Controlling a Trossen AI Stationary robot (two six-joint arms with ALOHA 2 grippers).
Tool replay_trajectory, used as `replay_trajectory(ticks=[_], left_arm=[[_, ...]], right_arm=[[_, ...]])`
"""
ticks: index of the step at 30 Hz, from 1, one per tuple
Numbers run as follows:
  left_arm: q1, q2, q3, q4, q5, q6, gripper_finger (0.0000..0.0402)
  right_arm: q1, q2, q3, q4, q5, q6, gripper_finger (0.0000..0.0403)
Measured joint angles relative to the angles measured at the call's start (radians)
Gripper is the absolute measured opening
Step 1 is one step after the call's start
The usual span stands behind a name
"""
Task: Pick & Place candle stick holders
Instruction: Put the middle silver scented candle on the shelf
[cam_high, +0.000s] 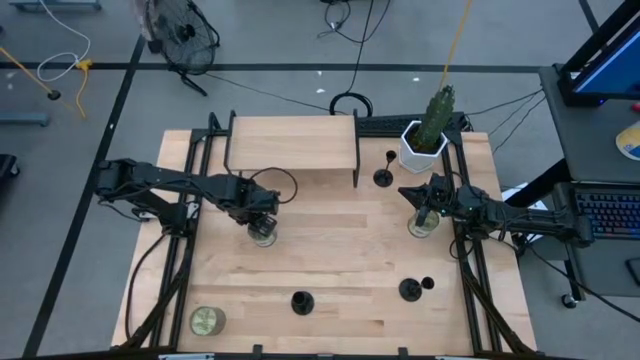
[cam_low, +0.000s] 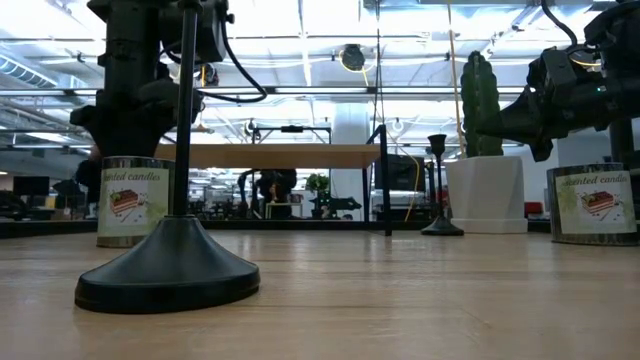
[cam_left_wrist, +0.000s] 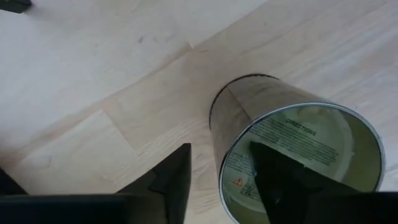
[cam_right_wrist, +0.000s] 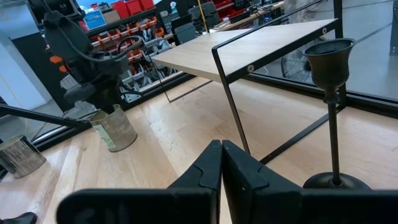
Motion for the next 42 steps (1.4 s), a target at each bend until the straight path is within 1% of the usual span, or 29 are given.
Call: replay_trajectory(ticks=[7, 12, 14, 25, 31, 35, 42], left_arm=[[0.000, 0.000, 0.000, 0.000, -0.011, -0.027, 0.0083], [0.000, 0.000, 0.000, -0.001, -0.035, -0.048, 0.0021], [0.001, 0.000, 0.000, -0.003, -0.043, -0.056, 0.0007], [-0.011, -0.001, 0.000, -0.002, -0.040, -0.066, 0.0004], [-0.012, -0.003, 0.000, -0.013, -0.013, -0.038, 0.0003], [-0.013, -0.027, -0.001, -0.056, -0.003, -0.037, 0.0002], [-0.013, -0.128, -0.001, -0.094, 0.019, -0.055, 0.0001]], right_arm=[[0.000, 0.000, 0.000, 0.000, 0.000, 0.000, 0.0006], [0.000, 0.000, 0.000, 0.000, 0.000, 0.000, 0.0006], [0.000, 0.000, 0.000, 0.000, 0.000, 0.000, 0.0006], [0.000, 0.000, 0.000, 0.000, 0.000, 0.000, 0.0006], [0.000, 0.000, 0.000, 0.000, 0.000, 0.000, 0.0006], [0.000, 0.000, 0.000, 0.000, 0.000, 0.000, 0.0006], [0.000, 0.000, 0.000, 0.000, 0.000, 0.000, 0.0006]])
